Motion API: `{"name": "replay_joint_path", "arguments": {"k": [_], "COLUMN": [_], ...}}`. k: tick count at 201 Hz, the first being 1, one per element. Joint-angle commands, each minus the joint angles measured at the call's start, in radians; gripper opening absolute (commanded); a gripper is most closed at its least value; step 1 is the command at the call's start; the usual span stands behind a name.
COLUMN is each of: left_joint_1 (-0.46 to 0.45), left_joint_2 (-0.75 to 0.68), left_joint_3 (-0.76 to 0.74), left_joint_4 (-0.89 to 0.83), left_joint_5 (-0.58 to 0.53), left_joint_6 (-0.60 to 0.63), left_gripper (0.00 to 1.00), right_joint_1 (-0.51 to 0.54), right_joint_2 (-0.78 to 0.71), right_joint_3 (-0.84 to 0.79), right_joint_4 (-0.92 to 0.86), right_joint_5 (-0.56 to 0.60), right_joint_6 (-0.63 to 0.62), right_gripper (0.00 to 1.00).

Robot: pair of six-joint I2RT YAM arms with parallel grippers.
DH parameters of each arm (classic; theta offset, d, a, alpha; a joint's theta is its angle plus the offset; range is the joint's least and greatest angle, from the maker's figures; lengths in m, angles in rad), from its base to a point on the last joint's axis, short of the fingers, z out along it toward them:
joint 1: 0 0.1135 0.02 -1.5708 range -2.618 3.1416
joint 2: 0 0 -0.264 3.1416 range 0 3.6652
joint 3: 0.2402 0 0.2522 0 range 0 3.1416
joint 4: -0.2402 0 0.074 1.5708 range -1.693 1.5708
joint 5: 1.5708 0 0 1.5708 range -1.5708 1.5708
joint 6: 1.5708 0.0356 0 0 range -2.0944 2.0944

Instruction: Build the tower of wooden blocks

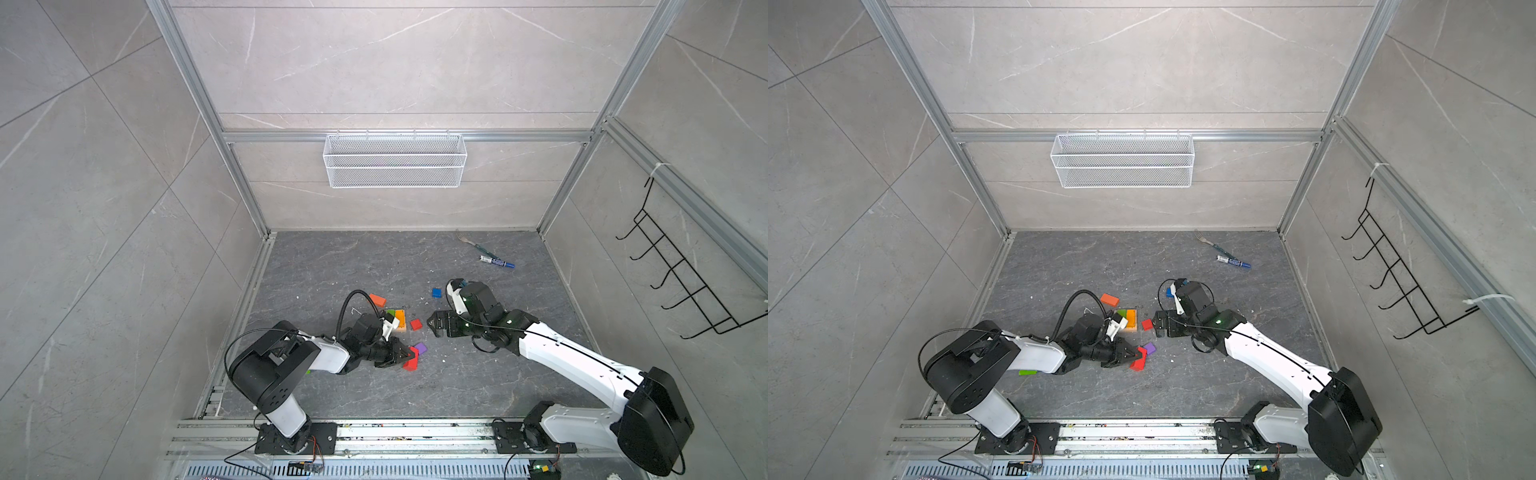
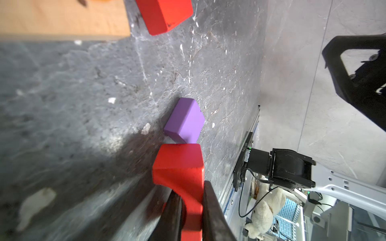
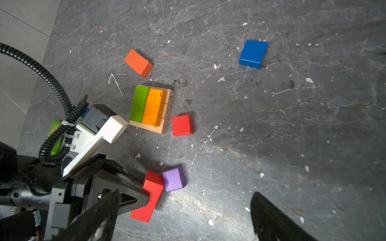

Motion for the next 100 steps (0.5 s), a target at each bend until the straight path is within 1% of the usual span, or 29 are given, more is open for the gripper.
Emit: {"name": "replay_joint_path", "arguments": {"k": [1, 7, 14, 32, 51, 68, 100], "left_joint_1": [-0.002, -0.003, -0.003, -0.002, -0.002, -0.002, -0.002], "left_joint_2": [0.027, 0.025, 0.023, 0.01, -0.003, -0.011, -0.018], "left_joint_3": [-0.021, -0.023, -0.027, -0.029, -0.033, -0.029, -0.029], "left_joint_4": [0.033, 0.032, 0.024, -0.011, -0.044, -0.077, -0.094], "left_joint_5": [-0.009, -0.014, -0.02, -0.037, -0.054, -0.068, -0.077], "left_joint_6": [-0.026, -0.028, -0.029, -0.016, -0.006, 0.004, 0.005], "left_gripper": [0.0, 0.0, 0.03, 0.05, 0.13, 0.14, 0.23], "right_joint_1": [0.004, 0.004, 0.005, 0.005, 0.005, 0.004, 0.004], "right_joint_2": [-0.017, -0.016, -0.016, -0.013, -0.009, -0.001, -0.001], "right_joint_3": [-0.008, -0.009, -0.008, -0.008, -0.005, 0.001, 0.008], "right_joint_4": [-0.001, -0.002, -0.002, -0.002, -0.004, -0.004, -0.012], "right_joint_5": [0.001, 0.002, 0.002, 0.002, 0.002, -0.009, -0.012], "right_joint_6": [-0.016, -0.015, -0.015, -0.015, -0.015, -0.021, -0.031], "right_gripper": [0.99, 0.99, 0.99, 0.99, 0.99, 0.99, 0.99]}}
